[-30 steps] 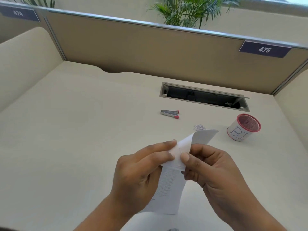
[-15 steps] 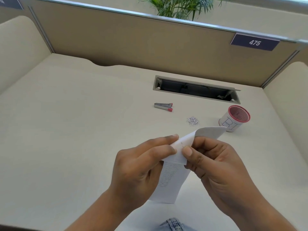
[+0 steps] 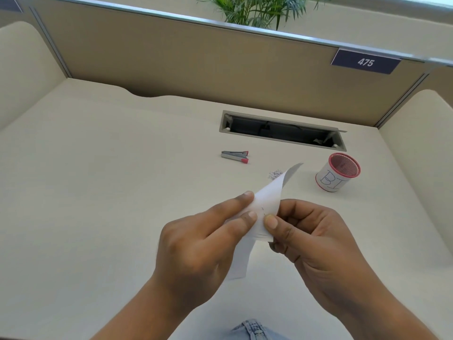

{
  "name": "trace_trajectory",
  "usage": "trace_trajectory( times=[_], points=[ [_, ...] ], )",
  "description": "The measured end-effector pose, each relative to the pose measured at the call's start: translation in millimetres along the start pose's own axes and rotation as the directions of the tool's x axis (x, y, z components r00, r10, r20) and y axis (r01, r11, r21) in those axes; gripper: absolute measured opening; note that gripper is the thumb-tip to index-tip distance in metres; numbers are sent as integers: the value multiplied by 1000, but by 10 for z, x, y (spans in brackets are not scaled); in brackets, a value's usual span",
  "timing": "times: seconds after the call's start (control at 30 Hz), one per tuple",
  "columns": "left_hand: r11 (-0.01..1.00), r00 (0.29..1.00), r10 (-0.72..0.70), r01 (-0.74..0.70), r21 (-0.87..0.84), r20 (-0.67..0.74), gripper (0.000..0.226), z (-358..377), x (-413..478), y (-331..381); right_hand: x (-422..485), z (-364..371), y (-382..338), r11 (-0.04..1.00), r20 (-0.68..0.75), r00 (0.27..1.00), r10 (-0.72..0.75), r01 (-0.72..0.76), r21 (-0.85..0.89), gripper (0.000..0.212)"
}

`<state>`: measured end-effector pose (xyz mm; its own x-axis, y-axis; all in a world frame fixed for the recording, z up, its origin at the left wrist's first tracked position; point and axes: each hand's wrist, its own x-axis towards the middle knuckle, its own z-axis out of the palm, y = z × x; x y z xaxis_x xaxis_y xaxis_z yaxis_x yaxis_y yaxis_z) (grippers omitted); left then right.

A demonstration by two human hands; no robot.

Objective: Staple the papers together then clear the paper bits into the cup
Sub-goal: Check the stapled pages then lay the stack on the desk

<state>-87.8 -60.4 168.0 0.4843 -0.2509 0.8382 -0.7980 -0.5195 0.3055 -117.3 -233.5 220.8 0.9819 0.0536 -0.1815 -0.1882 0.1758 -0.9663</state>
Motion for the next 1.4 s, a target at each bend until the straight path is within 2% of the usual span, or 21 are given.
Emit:
trace_trajectory(
  times=[0.17,0.37,0.43,0.57,0.63,0.67,0.73,0.8,0.83,0.9,1.0,1.03,1.1,1.2,1.27,1.3,1.33,1.4],
  points=[
    [999,999,-38,37,6,5,26,-19,22,-1,19,-8,2,1000,23,1000,4,-4,9,22],
    [999,999,-53,53,-4,-8,28,-12,38,-11,59,-30,47,1000,29,999,-21,21,-10,52],
    [998,998,-58,58,-22,-25,28,0,32,-22,65,-23,35,1000,26,999,-20,20,-15,47],
    [993,995,-96,94,-64,-23,23,18,23,-44,70,10,-17,1000,22,1000,9,-9,-23,21],
    [977,984,-178,177,-119,4,25,8,30,-57,75,13,-34,999,21,1000,9,-8,-51,21],
    [956,971,-237,239,-172,29,26,-8,50,-60,79,11,-46,997,25,1000,-1,3,-76,30],
    [886,928,-350,372,-277,126,18,-44,99,-35,89,18,-59,993,37,999,-13,17,-118,52],
    [802,871,-449,491,-341,198,16,-78,160,22,99,33,-73,992,43,999,-18,23,-125,60],
    [727,821,-525,570,-382,226,21,-87,190,49,107,41,-78,992,47,999,-18,24,-123,61],
    [514,680,-674,713,-478,289,33,-92,244,68,120,60,-87,993,52,999,-15,21,-112,62],
    [200,497,-774,780,-593,393,48,-98,278,23,134,90,-104,995,57,998,-7,12,-99,64],
    [132,464,-779,779,-613,421,48,-95,283,13,139,97,-106,995,56,998,-3,9,-97,65],
    [77,444,-779,769,-634,444,45,-97,277,5,145,109,-107,996,57,998,4,1,-90,65],
    [112,477,-760,764,-635,441,27,-118,278,43,150,124,-106,996,42,999,14,-11,-87,66],
    [233,545,-728,767,-598,416,10,-122,258,73,141,132,-120,996,16,999,32,-31,-84,67],
    [351,600,-707,758,-550,375,9,-123,234,81,135,134,-128,996,8,999,46,-45,-83,65],
    [519,680,-667,717,-465,304,15,-118,197,69,126,140,-139,994,9,998,61,-60,-86,63],
    [814,861,-480,508,-281,167,17,-93,123,8,114,154,-145,991,22,996,88,-86,-102,61]
  ],
)
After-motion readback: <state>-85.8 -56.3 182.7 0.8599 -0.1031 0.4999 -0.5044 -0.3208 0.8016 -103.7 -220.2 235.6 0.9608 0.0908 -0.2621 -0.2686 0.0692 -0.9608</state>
